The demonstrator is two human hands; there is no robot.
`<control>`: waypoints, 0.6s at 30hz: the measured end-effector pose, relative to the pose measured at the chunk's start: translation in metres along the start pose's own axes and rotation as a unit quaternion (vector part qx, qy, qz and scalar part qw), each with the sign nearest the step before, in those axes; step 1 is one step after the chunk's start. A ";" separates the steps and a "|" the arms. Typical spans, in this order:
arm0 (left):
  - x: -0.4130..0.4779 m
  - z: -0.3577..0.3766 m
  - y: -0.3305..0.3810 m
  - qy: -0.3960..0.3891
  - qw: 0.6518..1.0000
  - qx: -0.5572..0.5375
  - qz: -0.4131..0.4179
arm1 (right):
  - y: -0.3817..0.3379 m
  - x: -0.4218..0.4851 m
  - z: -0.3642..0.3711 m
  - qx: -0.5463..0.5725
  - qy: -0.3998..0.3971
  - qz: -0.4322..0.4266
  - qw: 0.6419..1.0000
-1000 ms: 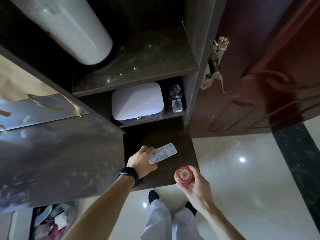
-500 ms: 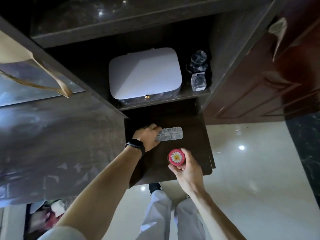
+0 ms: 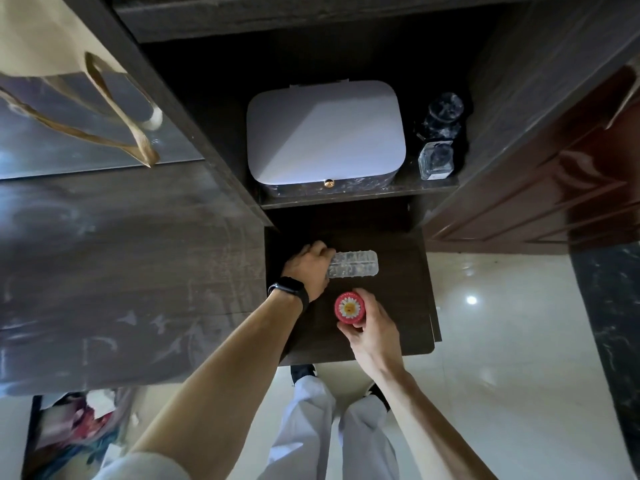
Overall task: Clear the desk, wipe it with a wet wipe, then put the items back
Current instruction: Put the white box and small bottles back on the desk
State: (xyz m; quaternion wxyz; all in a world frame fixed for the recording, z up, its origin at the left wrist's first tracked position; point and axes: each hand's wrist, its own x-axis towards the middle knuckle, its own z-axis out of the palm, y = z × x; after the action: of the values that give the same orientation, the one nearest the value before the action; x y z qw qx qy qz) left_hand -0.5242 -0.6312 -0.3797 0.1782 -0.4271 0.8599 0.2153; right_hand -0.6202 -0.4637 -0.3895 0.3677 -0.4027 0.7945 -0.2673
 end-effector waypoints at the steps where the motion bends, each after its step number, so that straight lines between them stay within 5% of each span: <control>1: 0.002 -0.004 0.006 0.005 1.000 -0.004 -0.005 | 0.002 0.000 -0.004 -0.001 -0.001 0.000 1.000; 13: -0.045 -0.021 0.005 -0.006 0.995 -0.094 -0.022 | -0.026 -0.030 -0.040 -0.024 -0.052 0.080 0.995; 18: -0.137 -0.078 0.005 0.122 0.983 -0.141 -0.007 | -0.098 -0.055 -0.104 0.013 -0.001 0.080 0.997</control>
State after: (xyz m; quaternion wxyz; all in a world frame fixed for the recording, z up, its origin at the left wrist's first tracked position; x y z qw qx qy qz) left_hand -0.4598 -0.5793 -0.2461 0.0117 -0.4768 0.8334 0.2792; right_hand -0.6374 -0.4572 -0.2375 0.3937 -0.3330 0.8204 -0.2472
